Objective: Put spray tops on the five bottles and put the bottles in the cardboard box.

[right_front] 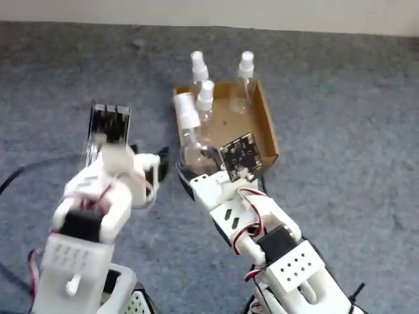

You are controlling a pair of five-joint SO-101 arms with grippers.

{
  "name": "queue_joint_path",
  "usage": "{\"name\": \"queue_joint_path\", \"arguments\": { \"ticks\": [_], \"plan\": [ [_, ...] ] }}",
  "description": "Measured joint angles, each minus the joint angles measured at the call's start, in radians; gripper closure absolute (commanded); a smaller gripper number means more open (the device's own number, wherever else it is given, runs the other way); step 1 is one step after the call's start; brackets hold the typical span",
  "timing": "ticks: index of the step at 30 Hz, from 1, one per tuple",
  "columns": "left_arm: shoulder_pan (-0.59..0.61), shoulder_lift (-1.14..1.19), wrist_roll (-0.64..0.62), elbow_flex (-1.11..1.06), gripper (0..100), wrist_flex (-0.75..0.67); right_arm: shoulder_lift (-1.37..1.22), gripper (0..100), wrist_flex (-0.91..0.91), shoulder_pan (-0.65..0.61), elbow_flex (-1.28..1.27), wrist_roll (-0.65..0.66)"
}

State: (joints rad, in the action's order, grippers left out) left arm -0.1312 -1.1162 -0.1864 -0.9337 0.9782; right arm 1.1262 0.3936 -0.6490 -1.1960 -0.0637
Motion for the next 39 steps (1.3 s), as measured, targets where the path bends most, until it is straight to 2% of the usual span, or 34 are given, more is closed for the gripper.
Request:
{"name": "queue_joint_path", "arguments": {
  "ticks": [14,18,23,28,36,39],
  "plan": [
    [0.011,-0.002,0.006,-0.002,86,0.003,0.002,99.4,0.000,0.003,-0.002,0.000],
    [0.014,-0.014,0.006,-0.002,85,0.041,0.002,99.4,0.000,0.005,-0.002,0.000],
    [0.018,-0.144,0.009,-0.002,85,0.104,0.002,99.4,0.000,0.005,-0.002,0.000],
    [0.018,-0.285,0.055,-0.054,85,0.103,0.002,99.4,0.000,0.005,-0.002,0.000],
    [0.218,-0.276,0.035,-0.054,85,-0.049,0.103,99.4,0.072,-0.011,-0.025,0.133],
    [0.233,-0.241,0.032,-0.031,85,-0.080,0.190,99.4,0.121,-0.063,-0.051,0.198]
  ]
}}
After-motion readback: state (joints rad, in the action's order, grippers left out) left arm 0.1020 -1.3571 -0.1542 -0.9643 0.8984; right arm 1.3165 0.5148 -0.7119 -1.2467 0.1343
